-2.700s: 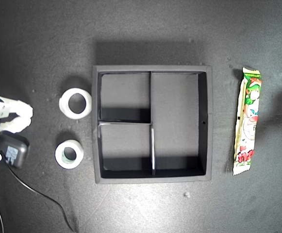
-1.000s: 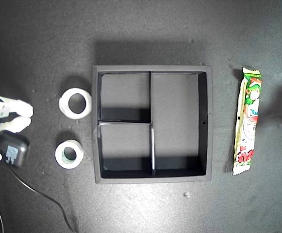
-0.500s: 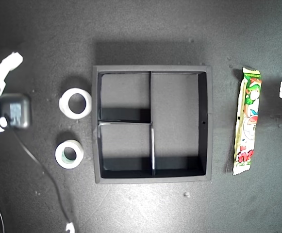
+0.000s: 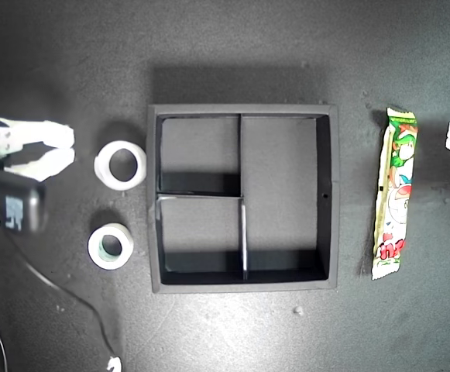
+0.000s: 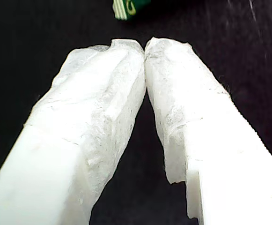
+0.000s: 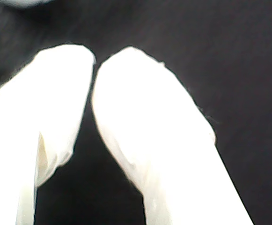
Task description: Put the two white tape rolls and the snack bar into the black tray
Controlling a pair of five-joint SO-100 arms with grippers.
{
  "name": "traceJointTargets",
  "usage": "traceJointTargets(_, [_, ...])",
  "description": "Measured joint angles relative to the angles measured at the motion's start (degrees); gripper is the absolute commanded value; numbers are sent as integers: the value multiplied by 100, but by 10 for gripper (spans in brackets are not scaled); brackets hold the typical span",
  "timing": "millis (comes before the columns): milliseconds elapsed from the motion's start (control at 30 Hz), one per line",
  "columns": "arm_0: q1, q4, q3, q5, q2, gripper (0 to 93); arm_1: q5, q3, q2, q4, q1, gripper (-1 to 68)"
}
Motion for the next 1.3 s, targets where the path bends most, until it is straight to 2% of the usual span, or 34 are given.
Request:
traceJointTargets(167, [211,-1573,-105,817,0,0,-299,-18,0,-967,-141,-3])
traceJointTargets(300, [466,-3331,-35,1529,0,52,-624,-404,0,-1169,-325,-3])
traceJointTargets(400, [545,-3560,-211,1679,0,48,-914,-817,-18,-1169,-448,-3])
traceJointTargets(567, [545,-2206,-1494,1679,-615,40,-1266,-1582,-18,-1028,-527,-3])
traceJointTargets(667, [598,-1248,-2742,1705,-1705,42,-1415,-1714,-18,-1099,-668,-3])
traceJointTargets(833, [606,-246,-4614,1802,-3586,77,-1617,-1749,-97,-1468,-738,-3])
traceJointTargets(1000, [615,773,-5818,1723,-5229,98,-1793,-2698,-1468,-1477,-782,-3])
traceJointTargets(1133, [659,1441,-6161,1485,-6205,120,-1978,-4526,-3656,-519,-791,0])
traceJointTargets(1300, [1011,1872,-6187,1248,-6820,163,-2276,-6987,-6284,1187,-1055,135])
